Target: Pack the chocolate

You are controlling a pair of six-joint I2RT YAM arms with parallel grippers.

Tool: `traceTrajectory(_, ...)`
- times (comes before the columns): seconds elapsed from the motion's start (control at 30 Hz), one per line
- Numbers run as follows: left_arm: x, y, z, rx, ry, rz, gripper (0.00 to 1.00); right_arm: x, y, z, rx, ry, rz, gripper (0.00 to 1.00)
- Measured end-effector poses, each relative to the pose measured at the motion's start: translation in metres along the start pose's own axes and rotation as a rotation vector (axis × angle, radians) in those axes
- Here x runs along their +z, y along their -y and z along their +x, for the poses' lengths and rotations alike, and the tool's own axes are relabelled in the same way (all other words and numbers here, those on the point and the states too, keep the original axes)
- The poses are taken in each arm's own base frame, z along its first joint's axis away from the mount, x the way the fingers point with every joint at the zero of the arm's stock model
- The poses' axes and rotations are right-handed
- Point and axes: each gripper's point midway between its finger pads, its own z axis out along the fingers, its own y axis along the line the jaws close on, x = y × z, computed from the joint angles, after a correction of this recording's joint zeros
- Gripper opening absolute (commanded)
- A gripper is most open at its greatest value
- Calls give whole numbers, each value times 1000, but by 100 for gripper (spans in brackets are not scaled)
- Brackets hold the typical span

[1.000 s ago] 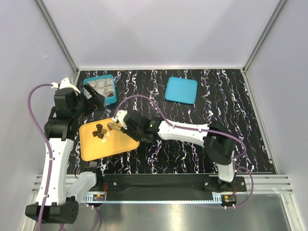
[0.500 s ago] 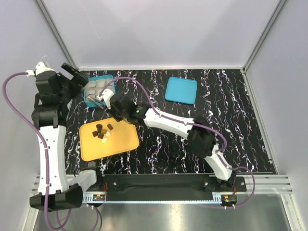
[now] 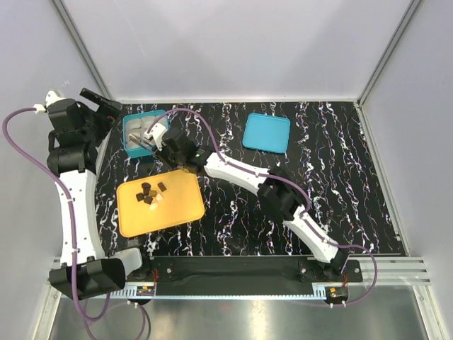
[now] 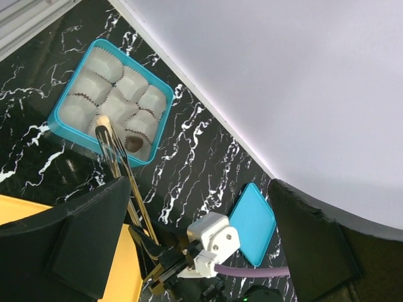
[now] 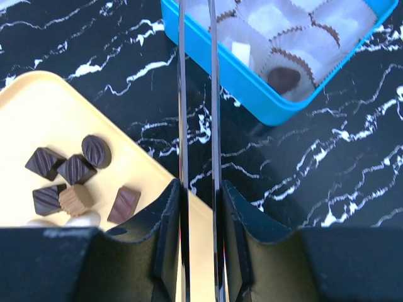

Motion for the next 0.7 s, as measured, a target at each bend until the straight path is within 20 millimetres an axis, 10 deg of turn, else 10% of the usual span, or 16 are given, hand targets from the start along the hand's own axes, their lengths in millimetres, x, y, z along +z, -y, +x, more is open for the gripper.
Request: traceTrajectory(0.7,21,-27,12,15,-27,-62,99,49,-9,16,-35,31,-45,33)
